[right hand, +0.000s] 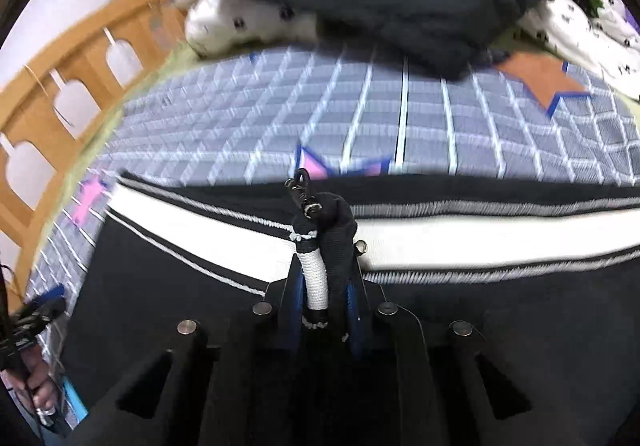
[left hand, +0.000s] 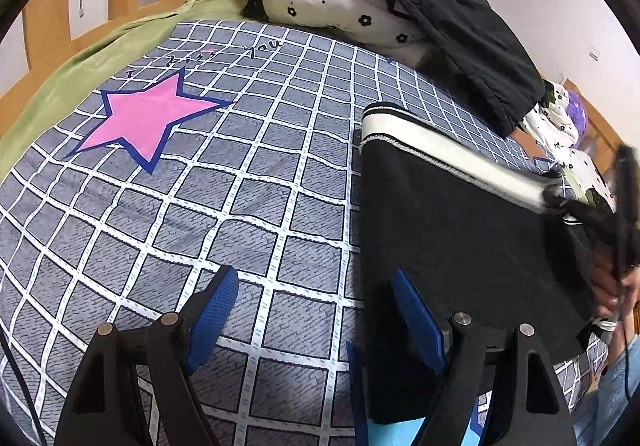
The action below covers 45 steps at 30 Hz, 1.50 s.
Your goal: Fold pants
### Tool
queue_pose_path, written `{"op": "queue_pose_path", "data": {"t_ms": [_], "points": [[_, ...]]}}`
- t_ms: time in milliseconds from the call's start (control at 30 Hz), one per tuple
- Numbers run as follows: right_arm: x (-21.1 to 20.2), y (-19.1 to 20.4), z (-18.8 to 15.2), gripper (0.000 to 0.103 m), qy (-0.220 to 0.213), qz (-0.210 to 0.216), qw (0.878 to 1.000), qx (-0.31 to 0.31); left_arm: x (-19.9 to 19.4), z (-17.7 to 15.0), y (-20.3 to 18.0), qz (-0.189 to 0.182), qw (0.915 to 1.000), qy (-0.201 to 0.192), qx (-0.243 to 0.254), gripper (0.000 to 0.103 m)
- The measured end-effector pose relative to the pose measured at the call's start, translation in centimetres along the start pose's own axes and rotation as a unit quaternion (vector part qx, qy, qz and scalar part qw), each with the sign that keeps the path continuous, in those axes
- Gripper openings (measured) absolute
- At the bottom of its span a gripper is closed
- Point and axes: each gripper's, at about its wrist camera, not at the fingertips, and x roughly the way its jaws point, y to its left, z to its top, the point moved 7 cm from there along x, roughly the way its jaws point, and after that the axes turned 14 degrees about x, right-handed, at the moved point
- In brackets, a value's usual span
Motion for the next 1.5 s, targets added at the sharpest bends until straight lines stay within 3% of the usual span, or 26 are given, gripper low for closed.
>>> {"op": "queue_pose_path", "data": {"t_ms": [67, 100, 167, 233, 400, 500, 567, 667, 733, 767, 933, 1000, 1067, 1133, 1200, 1267, 1367, 1500], "points": [[-2.0, 0.7, 1.0, 0.017, -0.040, 0.031, 0.999, -0.002, 0.1, 0.0, -0.3, -0.005, 1.0000, -0.001, 0.000, 0.078], [-1.9, 0.8, 1.0, 0.018, -0.041, 0.019, 0.999, -0.011, 0.2, 0.0, -0.4, -0.007, 1.0000, 0.001, 0.003, 0.078], [0.6, 0.4, 0.2, 0.028, -0.012, -0.036, 0.999, -0.029, 0.5, -0.1, -1.2, -0.004, 0.9998, 0.006, 0.021, 0.078], [3.1, -0.6, -1.5, 0.031, 0.030, -0.076, 0.996, -0.034, 0.3, -0.1, -1.8, 0.011, 0.9991, 0.002, 0.041, 0.078], [-2.8, 0.1, -1.1, 0.033, -0.042, -0.071, 0.996, -0.024, -1.9, 0.5, -3.7, 0.011, 0.9955, -0.034, 0.088, 0.078], [-6.2, 0.7, -3.0, 0.039, -0.063, -0.060, 0.995, -0.043, -1.0, -0.6, -4.8, 0.006, 0.9945, -0.004, 0.104, 0.078], [-6.8, 0.7, -5.6, 0.044, -0.052, -0.070, 0.994, -0.058, 0.4, -2.1, -5.0, 0.008, 0.9950, 0.028, 0.096, 0.079], [-3.9, -0.7, -10.3, 0.043, 0.017, -0.133, 0.987, -0.087, 0.4, -2.4, -4.8, -0.004, 0.9972, 0.025, 0.070, 0.080], [-4.0, -0.7, -10.7, 0.044, -0.015, -0.134, 0.987, -0.090, 0.1, -2.1, -4.6, -0.032, 0.9975, 0.029, 0.056, 0.078], [-4.4, -0.8, -10.6, 0.044, -0.010, -0.130, 0.988, -0.086, -0.2, -1.9, -4.4, -0.042, 0.9976, 0.027, 0.048, 0.078], [-7.9, -3.0, -9.6, 0.045, -0.013, -0.100, 0.995, -0.001, -1.9, -1.1, -3.4, -0.031, 0.9988, -0.003, 0.038, 0.078], [-10.5, -4.1, -9.0, 0.045, -0.043, -0.126, 0.991, 0.006, -2.3, -0.4, -3.2, -0.041, 0.9983, -0.009, 0.041, 0.078], [-13.4, -5.6, -8.3, 0.053, -0.075, -0.142, 0.987, 0.017, -2.5, 0.4, -3.1, -0.053, 0.9976, -0.014, 0.042, 0.078], [-16.6, -8.4, -8.0, 0.063, -0.103, -0.157, 0.981, 0.043, -2.3, 1.2, -3.1, -0.052, 0.9972, -0.010, 0.054, 0.078], [-18.6, -11.3, -7.5, 0.066, -0.120, -0.182, 0.974, 0.059, -1.8, 1.8, -2.8, -0.043, 0.9974, -0.002, 0.057, 0.077], [-20.2, -14.8, -7.8, 0.069, -0.129, -0.202, 0.967, 0.084, -0.9, 2.4, -2.7, -0.058, 0.9970, -0.003, 0.051, 0.077], [-19.9, -19.7, -8.5, 0.069, -0.108, -0.188, 0.965, 0.147, 0.7, 2.6, -2.9, -0.077, 0.9953, 0.009, 0.057, 0.077], [-17.7, -22.8, -8.9, 0.069, -0.105, -0.160, 0.964, 0.186, 3.0, 2.5, -3.3, -0.107, 0.9917, 0.032, 0.064, 0.077]]}}
